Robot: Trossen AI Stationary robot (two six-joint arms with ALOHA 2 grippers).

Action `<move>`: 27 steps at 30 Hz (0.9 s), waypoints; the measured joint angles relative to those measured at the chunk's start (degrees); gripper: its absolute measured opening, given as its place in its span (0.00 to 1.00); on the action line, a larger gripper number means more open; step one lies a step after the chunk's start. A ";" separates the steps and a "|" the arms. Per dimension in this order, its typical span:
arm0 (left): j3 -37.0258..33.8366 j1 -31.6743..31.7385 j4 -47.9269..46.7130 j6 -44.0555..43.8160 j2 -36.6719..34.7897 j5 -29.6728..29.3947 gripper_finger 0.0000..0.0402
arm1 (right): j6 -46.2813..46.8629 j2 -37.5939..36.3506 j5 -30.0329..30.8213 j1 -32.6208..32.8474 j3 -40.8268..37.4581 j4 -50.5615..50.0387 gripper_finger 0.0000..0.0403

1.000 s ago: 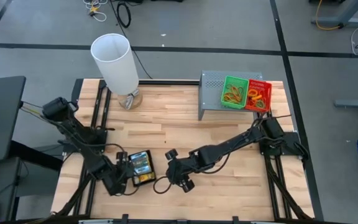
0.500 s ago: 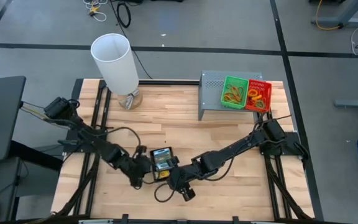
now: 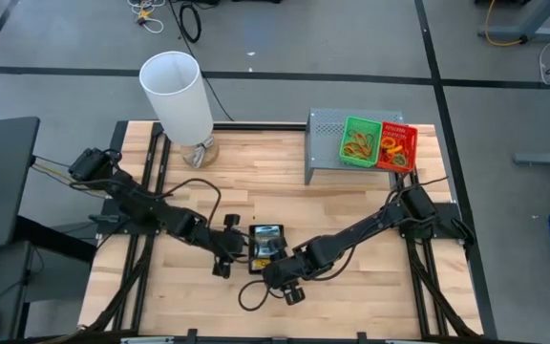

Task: Pick & Place Office Desk Supplies
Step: Put the black bin on the shelf

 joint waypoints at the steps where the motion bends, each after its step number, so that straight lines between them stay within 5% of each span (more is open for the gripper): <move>1: 0.00 0.09 -0.30 0.41 0.00 0.34 0.37 | 0.68 0.08 -0.27 0.02 -0.03 -0.73 0.43; 17: 0.00 0.05 -7.04 1.50 0.00 -9.39 0.37 | 1.77 5.13 2.32 -0.37 -0.01 -1.20 0.41; 27: 0.00 0.01 -6.45 0.19 -0.02 -15.28 0.37 | 2.56 5.13 4.32 -0.37 -0.02 -3.16 0.03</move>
